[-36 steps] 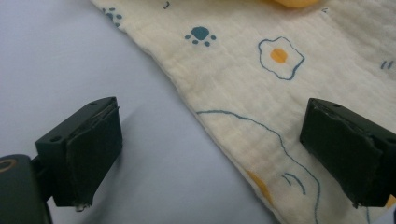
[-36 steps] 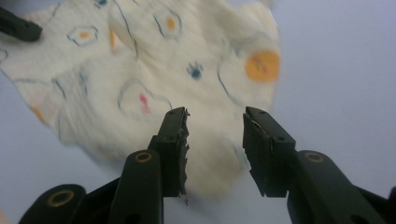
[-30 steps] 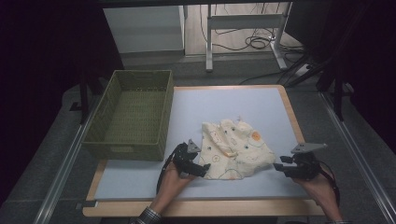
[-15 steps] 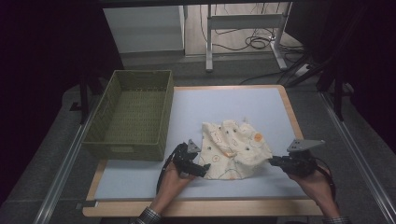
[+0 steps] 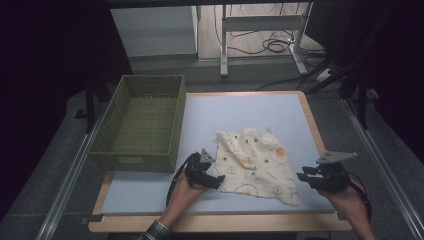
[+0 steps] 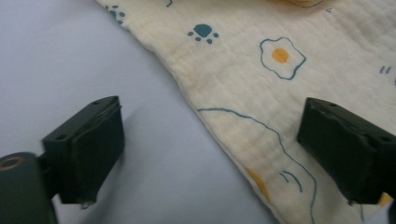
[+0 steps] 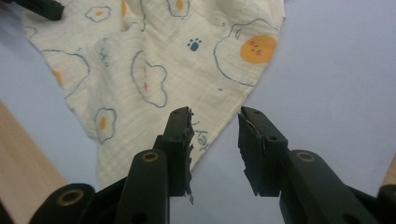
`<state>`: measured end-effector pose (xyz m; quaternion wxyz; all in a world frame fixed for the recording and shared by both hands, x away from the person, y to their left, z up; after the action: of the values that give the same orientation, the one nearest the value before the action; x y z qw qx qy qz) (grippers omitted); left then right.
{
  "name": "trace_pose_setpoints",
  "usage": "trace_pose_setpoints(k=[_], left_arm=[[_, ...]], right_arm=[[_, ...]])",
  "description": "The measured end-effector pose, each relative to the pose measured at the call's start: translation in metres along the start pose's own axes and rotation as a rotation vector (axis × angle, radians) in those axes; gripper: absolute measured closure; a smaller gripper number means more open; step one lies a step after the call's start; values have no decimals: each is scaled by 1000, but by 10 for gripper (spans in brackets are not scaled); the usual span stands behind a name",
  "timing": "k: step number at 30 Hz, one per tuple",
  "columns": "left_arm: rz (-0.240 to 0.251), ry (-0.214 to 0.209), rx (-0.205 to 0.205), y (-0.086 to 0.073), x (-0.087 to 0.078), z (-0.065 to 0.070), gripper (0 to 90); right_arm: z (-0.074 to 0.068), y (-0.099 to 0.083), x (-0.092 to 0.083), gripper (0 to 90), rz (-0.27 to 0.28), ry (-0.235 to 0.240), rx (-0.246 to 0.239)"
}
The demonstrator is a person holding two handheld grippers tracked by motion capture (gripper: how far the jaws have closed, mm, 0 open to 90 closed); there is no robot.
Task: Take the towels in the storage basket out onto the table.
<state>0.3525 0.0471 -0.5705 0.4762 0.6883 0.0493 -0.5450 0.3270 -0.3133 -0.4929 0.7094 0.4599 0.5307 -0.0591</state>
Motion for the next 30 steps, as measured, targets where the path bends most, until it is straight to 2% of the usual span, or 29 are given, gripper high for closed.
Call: trace_pose_setpoints(k=[2,3,5,6,9,12,15,17,22,24,26,27,29,30], left_arm=[[1,6,-9,3,-3,-3,173],[-2,10,-11,6,-3,-4,177],[-2,14,-8,8,-4,-5,239],[0,29,0,13,-4,-9,239],[4,33,-2,24,-2,-14,359],[4,41,-10,36,2,-19,439],[13,71,-18,48,6,-25,488],[16,67,-30,55,11,-28,501],[10,119,-56,63,24,-39,434],[1,117,-71,62,30,-43,417],[17,84,-84,61,34,-45,430],[27,65,-92,61,35,-45,464],[38,52,-83,61,35,-43,517],[43,44,-83,61,35,-42,564]], right_arm=[[3,0,5,642,8,-1,11],[5,1,9,642,10,-5,12],[7,3,13,642,12,-10,11],[8,4,16,642,13,-13,13],[15,15,32,646,28,-26,18],[23,29,44,665,39,-48,16],[32,45,58,686,41,-69,23],[39,56,67,693,43,-76,31],[52,79,93,692,42,-100,44],[55,85,103,663,30,-117,41],[59,88,114,633,18,-120,50],[61,88,119,628,10,-124,51],[63,87,129,633,-6,-118,53],[62,87,131,692,17,-108,58]])
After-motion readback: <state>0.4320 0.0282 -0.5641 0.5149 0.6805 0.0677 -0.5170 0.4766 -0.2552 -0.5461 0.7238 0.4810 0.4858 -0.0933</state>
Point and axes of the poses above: each handheld gripper's, and its own axes: x roughly forward along the jaws, y roughly out of its top, z roughly to its right, the point moved 4 cm from there along x, roughly forward along the jaws, and after that the axes turned 7 degrees about -z, right-handed, at the moved point
